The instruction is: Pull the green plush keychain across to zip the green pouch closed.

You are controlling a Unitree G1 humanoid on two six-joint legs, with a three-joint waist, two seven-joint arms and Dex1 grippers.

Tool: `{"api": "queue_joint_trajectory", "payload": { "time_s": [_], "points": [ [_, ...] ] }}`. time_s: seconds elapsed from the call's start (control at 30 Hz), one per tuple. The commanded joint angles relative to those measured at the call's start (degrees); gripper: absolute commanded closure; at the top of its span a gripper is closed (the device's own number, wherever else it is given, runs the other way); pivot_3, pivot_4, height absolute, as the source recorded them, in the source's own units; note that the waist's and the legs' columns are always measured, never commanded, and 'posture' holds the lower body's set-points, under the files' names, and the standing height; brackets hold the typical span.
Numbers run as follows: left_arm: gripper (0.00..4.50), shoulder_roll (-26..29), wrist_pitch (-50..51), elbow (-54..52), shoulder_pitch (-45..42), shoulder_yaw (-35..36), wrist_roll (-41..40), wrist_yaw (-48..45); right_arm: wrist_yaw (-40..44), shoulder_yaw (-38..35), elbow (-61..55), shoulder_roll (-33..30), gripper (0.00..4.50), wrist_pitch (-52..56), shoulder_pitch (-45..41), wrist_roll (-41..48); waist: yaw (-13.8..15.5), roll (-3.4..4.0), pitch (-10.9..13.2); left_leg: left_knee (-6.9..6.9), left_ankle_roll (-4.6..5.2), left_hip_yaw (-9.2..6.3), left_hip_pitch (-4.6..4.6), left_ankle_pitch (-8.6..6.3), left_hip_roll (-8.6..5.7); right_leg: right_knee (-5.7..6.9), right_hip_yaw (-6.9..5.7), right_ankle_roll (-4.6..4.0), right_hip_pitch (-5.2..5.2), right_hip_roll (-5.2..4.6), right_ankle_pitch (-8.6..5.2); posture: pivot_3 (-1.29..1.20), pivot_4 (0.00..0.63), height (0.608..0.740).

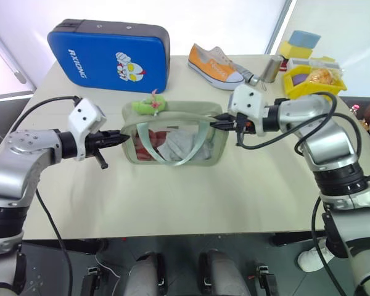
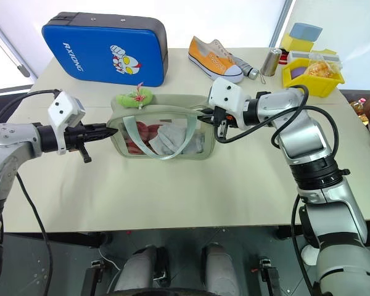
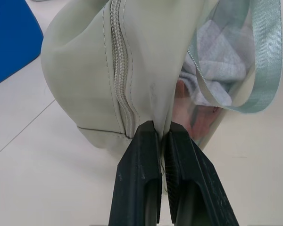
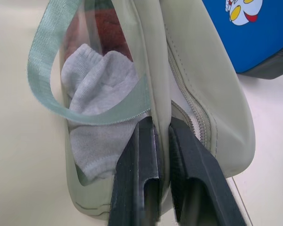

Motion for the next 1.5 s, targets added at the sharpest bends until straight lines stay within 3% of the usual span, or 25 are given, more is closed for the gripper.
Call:
{"api": "queue_joint_trajectory", "payload": {
  "time_s": [0.03,0.07,0.17,0.3,0.37,0.5,0.77,0.87,0.97,1.0,1.13,1.27,1.5],
  "points": [
    [4.50,0.59,-0.90,-1.53,-0.73,0.86,0.57,-0.03,1.64,-1.18,1.19,-2.79,2.40,-2.06,-3.33,-0.83,0.03,0.00,0.00,0.00,0.00,0.00,0.00,0.00,0.00,0.00,0.00,0.00,0.00,-0.01,0.00,0.00,0.150,0.740],
    [4.50,0.66,-0.85,-1.54,-0.80,0.86,0.56,-0.09,3.15,-1.06,1.82,-3.71,1.87,-2.83,-4.50,-0.84,0.03,0.01,0.01,0.00,0.00,0.00,0.00,0.00,-0.01,0.00,0.00,0.00,0.00,-0.01,0.00,0.00,0.150,0.740],
    [4.50,0.77,-0.51,-1.76,-1.00,0.94,0.39,-0.13,5.01,-1.72,1.89,-2.53,1.87,-0.20,-8.57,2.30,0.01,0.02,0.01,0.00,0.00,0.00,0.00,0.00,-0.01,0.00,0.00,0.00,0.00,-0.01,0.00,0.00,0.150,0.740],
    [4.50,1.01,-0.40,-1.93,-0.96,0.96,0.44,-0.23,-0.77,-2.66,-0.84,7.47,1.87,7.85,-12.31,7.27,-0.46,0.03,0.01,-0.02,-0.01,0.01,0.03,0.01,0.07,0.02,0.01,0.00,-0.02,0.05,0.00,0.00,0.150,0.740],
    [4.50,1.10,-0.23,-2.13,-1.10,0.92,0.38,-0.29,-6.18,-0.64,-0.89,14.47,1.87,8.95,-12.75,6.23,-0.31,0.02,0.00,-0.03,-0.03,0.00,0.03,0.02,0.11,0.07,-0.01,-0.01,-0.04,0.07,0.00,0.00,0.150,0.740],
    [4.50,0.89,-0.59,-1.75,-1.35,0.59,0.73,-0.18,-11.81,2.99,2.11,22.20,1.87,8.45,-14.05,3.11,0.06,0.01,-0.01,-0.01,-0.03,0.01,-0.09,0.02,0.01,0.09,-0.01,-0.01,-0.11,-0.02,0.01,0.00,0.150,0.740],
    [4.50,1.22,0.14,-2.72,-0.79,1.29,0.33,0.28,-16.91,4.39,6.80,25.35,1.87,7.10,-14.71,-0.10,-0.03,-0.05,-0.04,0.00,0.01,-0.01,-0.11,0.00,-0.05,0.06,-0.02,-0.01,-0.09,-0.06,0.01,0.00,0.150,0.740],
    [4.50,1.35,0.17,-2.76,-0.62,1.41,0.24,0.47,-16.18,3.98,6.02,25.04,2.76,7.76,-14.29,0.72,-0.17,-0.05,-0.04,-0.01,0.01,-0.01,-0.11,0.00,-0.03,0.06,-0.02,-0.01,-0.09,-0.05,0.01,0.00,0.150,0.740],
    [4.50,1.22,-0.02,-2.34,-0.94,1.20,0.38,0.59,-16.01,2.89,5.89,24.27,4.27,8.24,-14.24,1.23,-0.18,-0.05,-0.04,-0.01,0.01,-0.01,-0.11,0.00,-0.04,0.06,-0.02,-0.01,-0.09,-0.05,0.01,0.00,0.150,0.740],
    [4.50,1.14,-0.12,-2.20,-1.05,1.08,0.48,0.63,-15.94,2.44,5.88,23.87,4.43,8.42,-14.25,1.39,-0.16,-0.05,-0.04,-0.01,0.01,-0.01,-0.10,0.00,-0.04,0.06,-0.02,-0.01,-0.09,-0.05,0.01,0.00,0.150,0.740],
    [4.50,0.95,-0.32,-2.17,-1.11,0.96,0.67,0.85,-16.68,0.13,4.26,19.09,4.43,10.11,-13.34,0.78,0.02,-0.05,-0.04,-0.01,0.01,-0.01,-0.11,-0.01,-0.04,0.05,-0.02,-0.01,-0.09,-0.06,0.01,0.00,0.150,0.740],
    [4.50,1.42,-0.50,-1.95,-0.56,1.49,0.58,0.56,-17.48,-3.16,-2.71,8.52,4.43,14.46,-8.86,-0.81,0.40,-0.05,-0.04,-0.02,0.04,-0.04,-0.13,-0.02,-0.06,0.02,-0.03,-0.01,-0.08,-0.08,0.01,0.00,0.150,0.740],
    [4.50,0.90,-0.85,-0.97,-0.75,1.17,0.69,0.67,-22.67,-7.78,-7.87,-3.56,4.43,20.51,-1.71,-4.09,-0.05,-0.04,-0.03,-0.02,0.03,-0.02,-0.11,-0.02,-0.02,-0.01,-0.02,-0.01,-0.09,-0.05,0.01,0.00,0.150,0.740]
  ]
}}
